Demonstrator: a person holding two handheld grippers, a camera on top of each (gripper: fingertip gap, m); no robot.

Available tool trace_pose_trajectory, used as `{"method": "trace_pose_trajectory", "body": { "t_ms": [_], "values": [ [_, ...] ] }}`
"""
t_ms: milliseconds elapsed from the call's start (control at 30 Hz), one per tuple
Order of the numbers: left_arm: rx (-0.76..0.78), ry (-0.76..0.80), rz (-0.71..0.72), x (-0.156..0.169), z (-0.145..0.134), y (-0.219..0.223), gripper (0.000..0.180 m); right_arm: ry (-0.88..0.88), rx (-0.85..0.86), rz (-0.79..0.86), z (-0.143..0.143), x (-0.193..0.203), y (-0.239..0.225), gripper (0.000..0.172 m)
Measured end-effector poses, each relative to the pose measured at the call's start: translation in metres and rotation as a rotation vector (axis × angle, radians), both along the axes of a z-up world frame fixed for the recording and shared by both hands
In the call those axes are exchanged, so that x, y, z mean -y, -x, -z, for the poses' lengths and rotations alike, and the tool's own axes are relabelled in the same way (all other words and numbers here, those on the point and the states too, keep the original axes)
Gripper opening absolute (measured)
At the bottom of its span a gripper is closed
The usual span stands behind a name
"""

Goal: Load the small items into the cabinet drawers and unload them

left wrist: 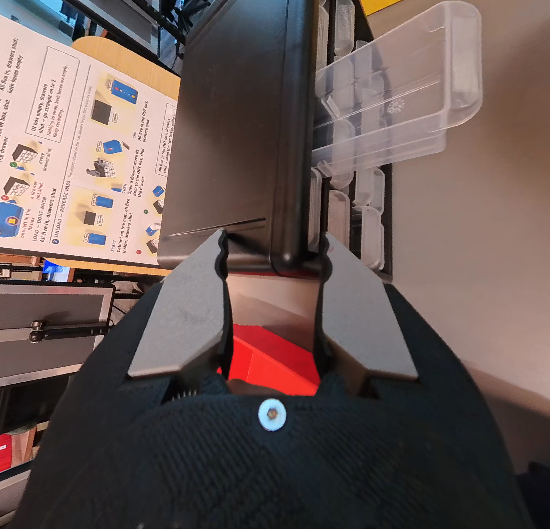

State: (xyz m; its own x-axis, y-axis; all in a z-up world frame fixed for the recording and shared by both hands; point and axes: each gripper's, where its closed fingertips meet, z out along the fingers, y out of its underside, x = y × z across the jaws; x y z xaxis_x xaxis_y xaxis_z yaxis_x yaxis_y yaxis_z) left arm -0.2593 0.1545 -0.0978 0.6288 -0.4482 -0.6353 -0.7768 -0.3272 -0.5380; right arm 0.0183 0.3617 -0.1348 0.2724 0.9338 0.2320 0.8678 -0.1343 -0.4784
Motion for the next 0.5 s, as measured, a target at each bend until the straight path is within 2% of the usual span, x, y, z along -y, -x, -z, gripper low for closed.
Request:
{"method": "trace_pose_trajectory", "body": {
  "t_ms": [100,233,500],
  "values": [
    [0.007,-0.002,0.004,0.0,0.0,0.0,0.06,0.054,0.053,0.112,0.043,-0.035,-0.032,0.007],
    [0.013,-0.002,0.009,0.0,0.0,0.0,0.06,0.139,0.116,0.218,0.094,-0.063,-0.057,0.007],
    [0.015,-0.004,-0.003,0.0,0.0,0.0,0.061,0.206,0.156,0.266,0.135,-0.075,-0.066,0.007]
  ]
}}
